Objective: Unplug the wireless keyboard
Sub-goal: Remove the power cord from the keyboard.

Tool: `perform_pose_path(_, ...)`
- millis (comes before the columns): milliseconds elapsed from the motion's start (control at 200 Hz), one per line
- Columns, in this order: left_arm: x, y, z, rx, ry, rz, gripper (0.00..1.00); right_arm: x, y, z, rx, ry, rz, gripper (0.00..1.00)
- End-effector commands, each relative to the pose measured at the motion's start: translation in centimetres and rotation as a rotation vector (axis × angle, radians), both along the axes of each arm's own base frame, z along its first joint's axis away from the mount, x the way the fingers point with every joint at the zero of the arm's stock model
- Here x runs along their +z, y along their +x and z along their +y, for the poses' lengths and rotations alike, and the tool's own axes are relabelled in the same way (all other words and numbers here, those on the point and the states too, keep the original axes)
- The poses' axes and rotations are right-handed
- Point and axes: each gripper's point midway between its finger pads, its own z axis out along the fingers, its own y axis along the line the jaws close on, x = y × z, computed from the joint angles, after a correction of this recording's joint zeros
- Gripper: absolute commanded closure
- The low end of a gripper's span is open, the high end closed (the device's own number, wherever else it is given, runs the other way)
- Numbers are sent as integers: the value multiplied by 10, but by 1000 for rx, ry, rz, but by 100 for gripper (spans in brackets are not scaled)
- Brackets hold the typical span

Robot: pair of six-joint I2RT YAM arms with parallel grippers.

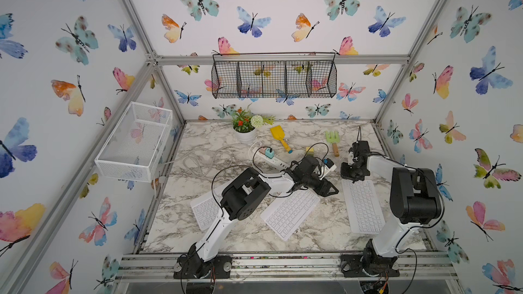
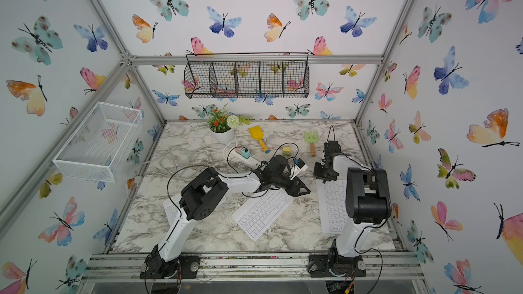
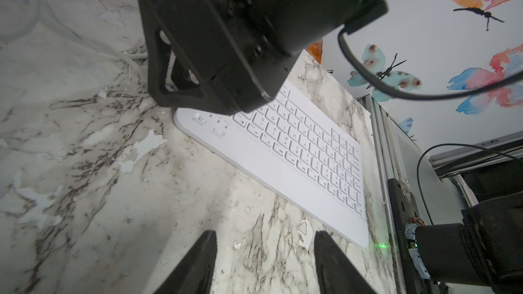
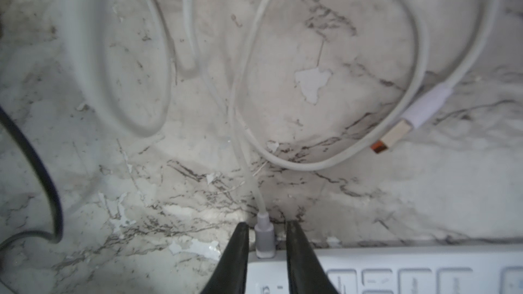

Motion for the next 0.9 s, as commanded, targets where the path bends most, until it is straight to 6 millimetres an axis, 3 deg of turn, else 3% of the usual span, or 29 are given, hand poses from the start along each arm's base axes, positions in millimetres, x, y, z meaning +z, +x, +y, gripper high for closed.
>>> perform_pose_path(0, 10, 1, 2, -6, -18, -12, 42, -11, -5, -4, 6, -36, 60, 72)
perform_pose_path(375, 11, 7, 8, 15, -36, -6, 42, -27, -18, -1, 21, -96, 178, 76)
perform_pose_path(761, 14, 11, 15, 30, -56, -12, 42, -26, -26, 17, 67, -52, 269, 74)
perform_pose_path(891, 16, 13, 17, 34, -60, -13, 42, -28, -34, 14, 70, -67, 308, 73)
